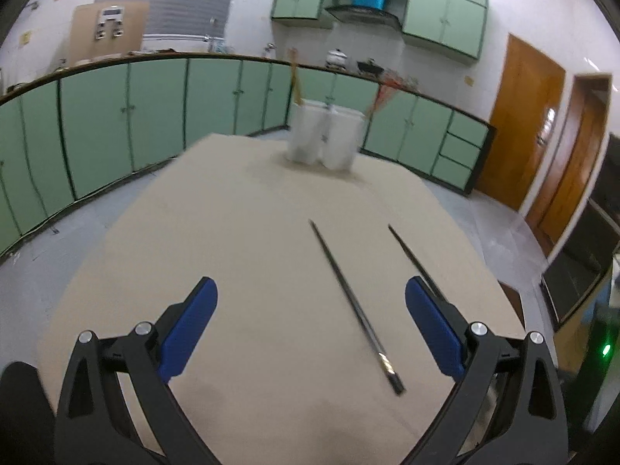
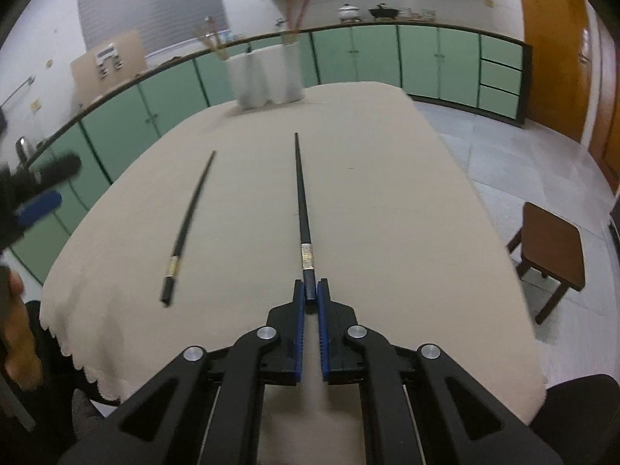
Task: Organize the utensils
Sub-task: 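Grasp a black chopstick with the right gripper while the left gripper grasps another, then carry the black chopstick with the left gripper while the right gripper carries its own toward the holder, then raise both black chopsticks above the white holder and lower them into it with both grippers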
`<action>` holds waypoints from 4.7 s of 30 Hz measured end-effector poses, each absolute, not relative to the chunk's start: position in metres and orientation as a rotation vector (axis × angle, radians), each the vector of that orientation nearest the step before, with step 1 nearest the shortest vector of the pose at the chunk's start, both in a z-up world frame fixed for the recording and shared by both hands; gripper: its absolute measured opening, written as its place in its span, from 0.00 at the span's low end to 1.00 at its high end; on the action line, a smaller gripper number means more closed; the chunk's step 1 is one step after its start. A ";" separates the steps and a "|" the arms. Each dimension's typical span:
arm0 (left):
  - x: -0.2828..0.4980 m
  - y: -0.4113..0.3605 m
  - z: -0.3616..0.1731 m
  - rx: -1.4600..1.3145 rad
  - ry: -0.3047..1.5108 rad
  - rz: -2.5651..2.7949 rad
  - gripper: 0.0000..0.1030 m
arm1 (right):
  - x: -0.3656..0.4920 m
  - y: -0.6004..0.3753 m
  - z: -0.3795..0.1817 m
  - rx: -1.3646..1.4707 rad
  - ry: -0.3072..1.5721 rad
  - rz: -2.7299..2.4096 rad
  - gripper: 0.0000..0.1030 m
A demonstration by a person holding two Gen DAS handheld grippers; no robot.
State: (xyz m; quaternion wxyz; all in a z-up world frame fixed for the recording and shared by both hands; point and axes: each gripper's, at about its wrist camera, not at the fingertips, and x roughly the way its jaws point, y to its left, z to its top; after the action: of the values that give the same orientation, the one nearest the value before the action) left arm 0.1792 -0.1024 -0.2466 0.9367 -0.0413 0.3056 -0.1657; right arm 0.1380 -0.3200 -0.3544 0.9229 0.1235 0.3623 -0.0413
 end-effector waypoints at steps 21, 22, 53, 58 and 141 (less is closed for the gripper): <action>0.174 -0.140 -0.317 -0.009 0.757 -0.340 0.06 | 0.138 -0.309 -0.354 0.218 0.746 -0.038 0.07; 0.174 -0.138 -0.316 -0.012 0.754 -0.329 0.06 | 0.141 -0.306 -0.353 0.214 0.746 -0.034 0.07; 0.160 -0.102 -0.262 0.018 0.724 -0.435 0.06 | 0.130 -0.279 -0.299 0.208 0.692 0.034 0.06; 0.156 -0.090 -0.220 -0.018 0.661 -0.430 0.06 | 0.124 -0.282 -0.256 0.185 0.633 0.033 0.06; 0.395 -0.118 0.028 0.041 0.593 -0.560 0.06 | 0.373 -0.318 0.018 -0.012 0.704 0.150 0.06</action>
State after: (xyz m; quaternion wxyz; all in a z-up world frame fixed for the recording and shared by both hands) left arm 0.3951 -0.1178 0.0279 0.9178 0.0201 0.2882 -0.2722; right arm 0.3732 -0.3178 0.0183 0.9358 -0.0058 0.3447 0.0735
